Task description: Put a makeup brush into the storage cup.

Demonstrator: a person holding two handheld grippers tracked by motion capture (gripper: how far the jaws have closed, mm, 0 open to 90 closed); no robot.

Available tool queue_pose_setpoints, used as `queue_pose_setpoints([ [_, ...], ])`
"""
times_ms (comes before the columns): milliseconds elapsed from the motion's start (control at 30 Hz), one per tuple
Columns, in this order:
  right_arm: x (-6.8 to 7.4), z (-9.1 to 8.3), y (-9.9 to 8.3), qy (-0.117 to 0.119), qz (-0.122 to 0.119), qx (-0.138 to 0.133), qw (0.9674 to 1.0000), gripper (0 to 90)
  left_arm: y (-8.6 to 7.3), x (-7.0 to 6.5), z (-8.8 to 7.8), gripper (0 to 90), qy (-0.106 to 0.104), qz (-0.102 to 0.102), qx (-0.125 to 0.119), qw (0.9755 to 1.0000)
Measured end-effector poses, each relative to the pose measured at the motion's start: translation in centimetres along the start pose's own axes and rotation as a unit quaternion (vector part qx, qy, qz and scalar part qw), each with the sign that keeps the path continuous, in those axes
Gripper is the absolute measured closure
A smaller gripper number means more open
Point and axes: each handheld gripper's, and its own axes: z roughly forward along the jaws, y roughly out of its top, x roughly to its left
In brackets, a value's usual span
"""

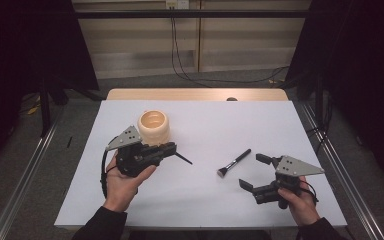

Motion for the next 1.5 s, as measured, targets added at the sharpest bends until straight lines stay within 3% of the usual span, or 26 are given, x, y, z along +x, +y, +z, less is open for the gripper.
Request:
queue_pose_setpoints([
  [100, -0.1, -0.5, -0.3, -0.010, 0.003, -0.002, 0.9999, 0.9, 0.1, -0.1, -0.3, 84.1, 0.008, 0.003, 0.001, 1.0000],
  [200, -0.2, -1.1, -0.5, -0.018, 0.007, -0.002, 0.9998, 1.0, 0.1, 0.2, -0.4, 84.1, 0.001, 0.000, -0.004, 1.0000],
  [367, -0.3, -2.1, -1.2, -0.033, 0.006, -0.002, 0.9994, 1.0, 0.5, 0.7, -0.8, 84.1, 0.020, 0.005, -0.003, 0.9998],
  [567, -0.2, -2.8, -1.9, -0.047, 0.006, 0.002, 0.9989, 0.8, 1.2, 1.6, -1.6, 84.1, 0.029, 0.002, -0.011, 0.9995],
  [633, -0.3, -2.8, -2.1, -0.050, 0.009, -0.001, 0.9987, 0.8, 1.3, 1.8, -1.8, 84.1, 0.045, 0.004, -0.006, 0.9990],
  [667, -0.3, -2.9, -2.1, -0.053, 0.010, -0.002, 0.9985, 0.8, 1.4, 2.1, -1.9, 84.1, 0.040, 0.006, -0.009, 0.9991],
  [767, -0.3, -2.9, -2.1, -0.051, 0.007, -0.002, 0.9987, 0.8, 1.5, 2.3, -2.1, 84.1, 0.060, 0.006, -0.006, 0.9981],
  [1000, -0.5, -3.0, -2.2, -0.055, 0.011, -0.007, 0.9984, 0.8, 1.9, 2.9, -2.1, 84.2, 0.066, 0.007, -0.006, 0.9978],
  [1500, -0.4, -2.9, -2.3, -0.051, 0.009, -0.007, 0.9986, 0.0, 4.4, 5.2, -2.3, 84.1, 0.102, 0.011, -0.011, 0.9947],
])
